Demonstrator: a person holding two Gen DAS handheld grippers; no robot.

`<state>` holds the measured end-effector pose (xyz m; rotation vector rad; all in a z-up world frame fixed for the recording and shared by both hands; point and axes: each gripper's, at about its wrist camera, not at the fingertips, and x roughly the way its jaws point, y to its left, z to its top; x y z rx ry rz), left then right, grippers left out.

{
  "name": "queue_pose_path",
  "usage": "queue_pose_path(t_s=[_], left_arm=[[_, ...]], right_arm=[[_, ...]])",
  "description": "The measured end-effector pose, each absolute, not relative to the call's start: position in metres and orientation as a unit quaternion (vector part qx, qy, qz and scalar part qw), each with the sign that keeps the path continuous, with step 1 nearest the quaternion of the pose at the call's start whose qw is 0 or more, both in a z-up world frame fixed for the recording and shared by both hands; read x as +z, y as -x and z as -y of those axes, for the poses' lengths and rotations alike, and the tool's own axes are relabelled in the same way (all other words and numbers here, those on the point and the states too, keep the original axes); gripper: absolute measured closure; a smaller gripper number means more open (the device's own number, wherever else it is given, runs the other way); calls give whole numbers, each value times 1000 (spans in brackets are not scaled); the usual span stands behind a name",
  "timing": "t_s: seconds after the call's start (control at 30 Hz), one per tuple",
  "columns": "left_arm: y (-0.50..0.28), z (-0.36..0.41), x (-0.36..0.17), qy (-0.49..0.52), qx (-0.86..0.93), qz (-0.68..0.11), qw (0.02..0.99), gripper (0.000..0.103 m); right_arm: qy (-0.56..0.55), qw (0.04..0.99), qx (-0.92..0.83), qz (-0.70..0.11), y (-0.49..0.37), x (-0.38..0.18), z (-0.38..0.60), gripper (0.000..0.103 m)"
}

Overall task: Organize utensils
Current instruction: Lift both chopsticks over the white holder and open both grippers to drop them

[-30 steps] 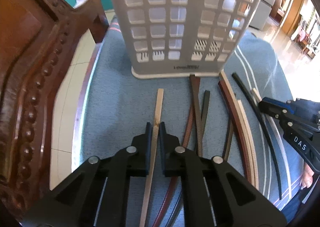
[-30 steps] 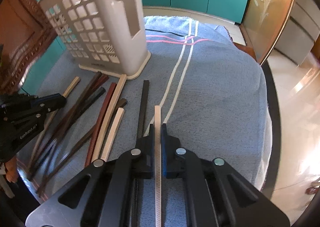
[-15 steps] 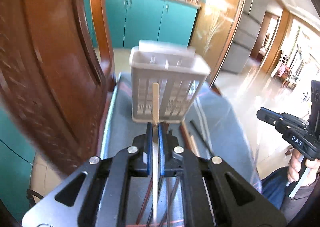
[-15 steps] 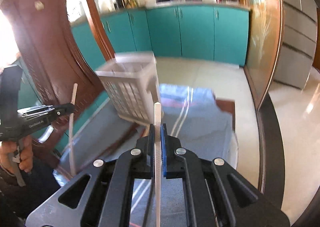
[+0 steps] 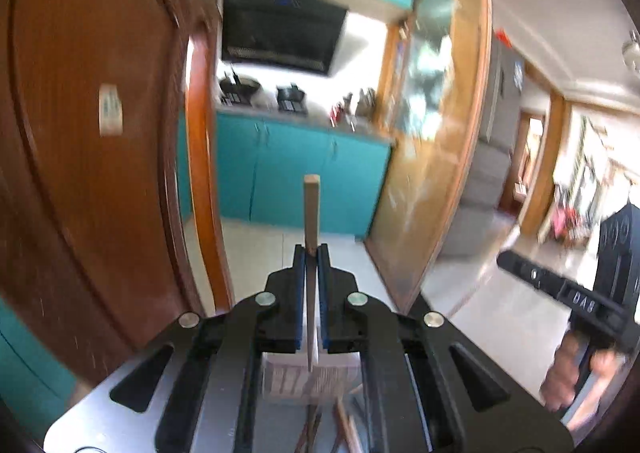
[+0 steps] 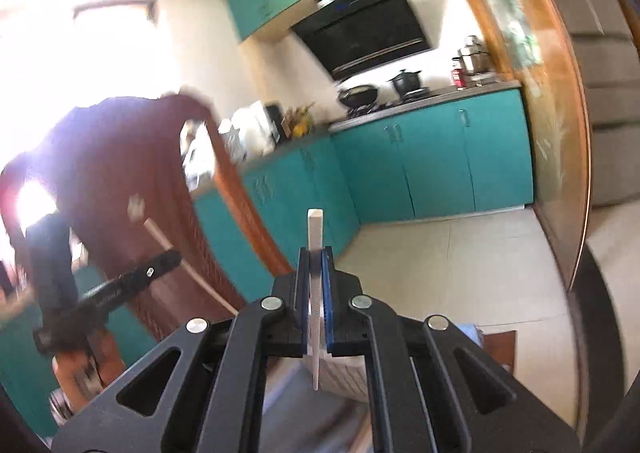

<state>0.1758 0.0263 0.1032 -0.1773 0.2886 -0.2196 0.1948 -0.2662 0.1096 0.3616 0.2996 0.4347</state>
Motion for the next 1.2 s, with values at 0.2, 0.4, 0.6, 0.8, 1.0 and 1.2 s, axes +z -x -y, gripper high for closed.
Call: queue_pose_path(t_s=[0.2, 0.4, 0.6, 0.8, 1.0, 1.2], left_arm=[[-211, -25, 78, 104, -52, -129, 985, 96], [-240, -12, 36, 85, -39, -174, 980, 96], [-233, -11, 26, 61, -25, -184, 981, 96], [-236, -9, 11, 52, -30, -202, 977, 96], [-240, -7, 2, 48, -33, -216, 975, 96], [-239, -4, -6, 43, -34, -221, 974, 96]], right_arm=[[-158, 974, 132, -96, -204, 109, 253, 96], [-100, 978, 128, -130, -216, 63, 228, 96], [-69, 980, 130, -136, -214, 48, 210, 96], [-55, 980, 136, -134, -211, 47, 201, 96], [-43, 979, 140, -144, -212, 41, 194, 96], [-33, 978, 143, -148, -211, 36, 190, 96]])
